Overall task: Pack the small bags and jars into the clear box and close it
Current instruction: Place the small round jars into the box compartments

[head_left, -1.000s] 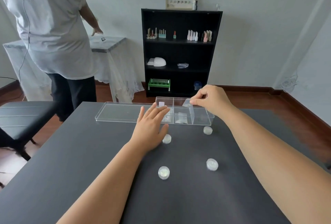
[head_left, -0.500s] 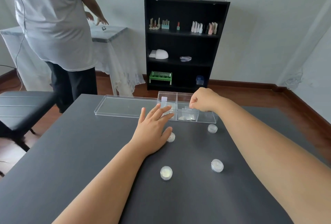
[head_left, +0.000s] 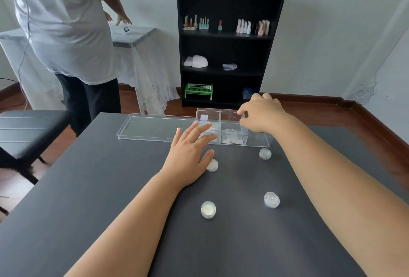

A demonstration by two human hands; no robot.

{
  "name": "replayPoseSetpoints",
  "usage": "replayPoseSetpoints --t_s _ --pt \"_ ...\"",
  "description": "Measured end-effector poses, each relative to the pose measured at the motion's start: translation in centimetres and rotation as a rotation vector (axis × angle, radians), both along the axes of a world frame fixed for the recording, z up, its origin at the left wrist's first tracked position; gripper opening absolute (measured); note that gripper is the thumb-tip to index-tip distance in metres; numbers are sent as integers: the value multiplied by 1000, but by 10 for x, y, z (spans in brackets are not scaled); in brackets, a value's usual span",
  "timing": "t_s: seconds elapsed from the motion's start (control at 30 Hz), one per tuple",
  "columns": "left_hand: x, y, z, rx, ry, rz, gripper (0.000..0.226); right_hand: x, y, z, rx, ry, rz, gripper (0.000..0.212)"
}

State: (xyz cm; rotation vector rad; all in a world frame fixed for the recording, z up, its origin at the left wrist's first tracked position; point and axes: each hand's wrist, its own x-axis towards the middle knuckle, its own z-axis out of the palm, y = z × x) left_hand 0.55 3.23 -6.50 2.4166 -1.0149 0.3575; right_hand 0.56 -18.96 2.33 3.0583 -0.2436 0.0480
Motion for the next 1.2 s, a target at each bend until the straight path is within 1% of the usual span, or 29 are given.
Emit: replayPoseSetpoints --t_s 0.1,0.17,0.2,0.27,0.37,0.5,0.63,0.77,0.83,0.9,1.03,1.13,1.2 --pt "-3 7 7 -82 -13 -28 34 -36 -10 -5 273 -285 47 22" --pt "-5 13 8 -71 91 -112 32 -64 -16 -17 382 -413 65 17" --pt "-7 15 7 -46 168 -156 32 -77 -18 -25 407 -431 62 17" --pt "-9 18 5 22 284 -202 33 -97 -24 -45 430 -417 32 18" --pt "-13 17 5 36 319 -200 28 -109 -30 -68 399 -330 12 20" --pt "-18 15 10 56 255 -176 19 -111 -33 -82 380 -283 34 21" --pt "-20 0 27 30 203 -207 16 -111 -37 -88 440 -298 31 17" --pt "-10 -34 57 -5 156 -277 18 -115 -45 -87 501 -297 6 7" --pt "-3 -58 71 -19 129 -294 19 -119 -50 -85 538 -287 -13 14" --pt "5 -84 81 -23 124 -285 17 -122 -58 -84 586 -291 -50 13" --pt "25 -129 85 146 134 -219 19 -130 -73 -82 662 -316 -120 10" --pt "37 -147 78 319 122 -148 15 -136 -81 -84 691 -351 -130 11" --pt "44 -153 72 401 119 -89 13 -137 -84 -85 708 -371 -126 12"
